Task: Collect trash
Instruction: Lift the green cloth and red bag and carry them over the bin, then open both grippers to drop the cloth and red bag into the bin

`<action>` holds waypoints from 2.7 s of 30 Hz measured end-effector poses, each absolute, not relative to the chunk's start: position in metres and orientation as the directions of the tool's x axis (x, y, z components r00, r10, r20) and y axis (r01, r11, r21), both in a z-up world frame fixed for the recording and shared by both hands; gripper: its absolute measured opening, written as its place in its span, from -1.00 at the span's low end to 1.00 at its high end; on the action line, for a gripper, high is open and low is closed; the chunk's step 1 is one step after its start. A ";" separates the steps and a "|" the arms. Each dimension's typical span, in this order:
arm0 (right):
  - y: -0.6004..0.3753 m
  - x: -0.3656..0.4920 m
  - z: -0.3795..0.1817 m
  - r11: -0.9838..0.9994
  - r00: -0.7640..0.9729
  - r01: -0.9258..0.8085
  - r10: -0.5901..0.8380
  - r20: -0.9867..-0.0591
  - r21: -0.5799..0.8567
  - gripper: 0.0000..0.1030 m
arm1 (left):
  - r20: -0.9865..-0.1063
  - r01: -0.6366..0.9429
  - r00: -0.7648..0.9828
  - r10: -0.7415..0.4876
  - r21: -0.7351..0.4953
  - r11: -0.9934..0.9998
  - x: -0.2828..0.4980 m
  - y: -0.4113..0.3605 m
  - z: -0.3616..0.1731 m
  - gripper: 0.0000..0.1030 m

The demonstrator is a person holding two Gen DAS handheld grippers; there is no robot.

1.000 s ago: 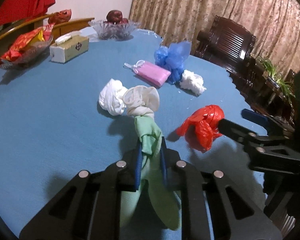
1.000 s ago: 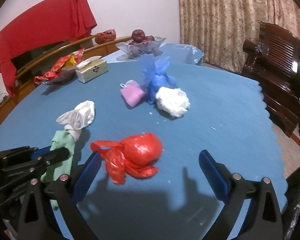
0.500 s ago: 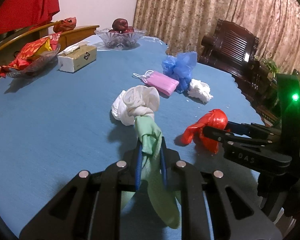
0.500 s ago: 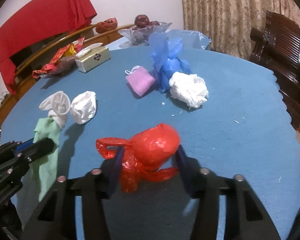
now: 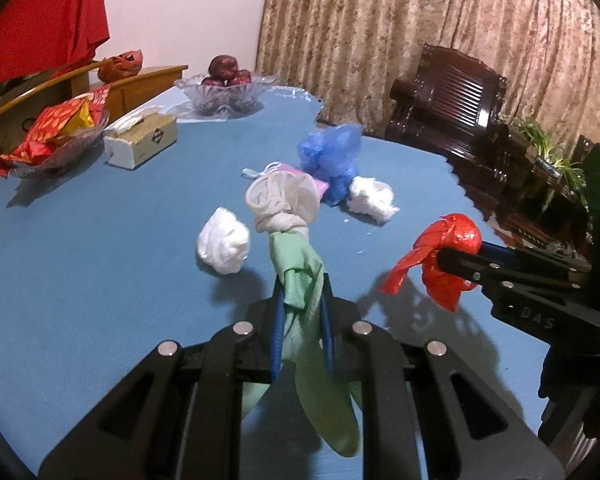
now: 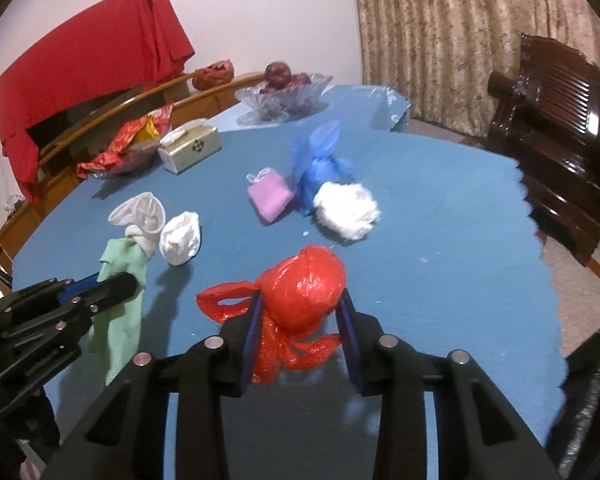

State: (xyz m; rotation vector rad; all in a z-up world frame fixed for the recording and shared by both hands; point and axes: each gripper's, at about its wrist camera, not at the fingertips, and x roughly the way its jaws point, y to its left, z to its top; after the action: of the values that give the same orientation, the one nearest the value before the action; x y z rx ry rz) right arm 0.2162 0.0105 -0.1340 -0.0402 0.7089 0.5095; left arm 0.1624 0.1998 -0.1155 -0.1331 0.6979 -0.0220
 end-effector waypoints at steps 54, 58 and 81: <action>-0.313 0.095 -0.073 0.992 0.845 0.085 -0.025 -0.534 0.088 -0.30 | -0.553 0.558 0.620 -0.556 -0.187 0.808 0.158 -0.113 -0.071 -0.72; -0.333 0.090 -0.081 0.987 0.834 0.133 -0.061 -0.549 0.091 -0.30 | -0.554 0.596 0.591 -0.586 -0.189 0.780 0.159 -0.140 -0.077 -0.72; -0.366 0.098 -0.117 0.976 0.785 0.206 -0.119 -0.608 0.074 0.43 | -0.557 0.643 0.561 -0.612 -0.173 0.746 0.179 -0.178 -0.099 0.15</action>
State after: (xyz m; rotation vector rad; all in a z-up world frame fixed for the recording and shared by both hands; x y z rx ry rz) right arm 0.0979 -0.3660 -0.1169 0.1394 0.6458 -0.1757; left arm 0.1788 -0.1779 -0.0995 0.0518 0.6363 -0.7398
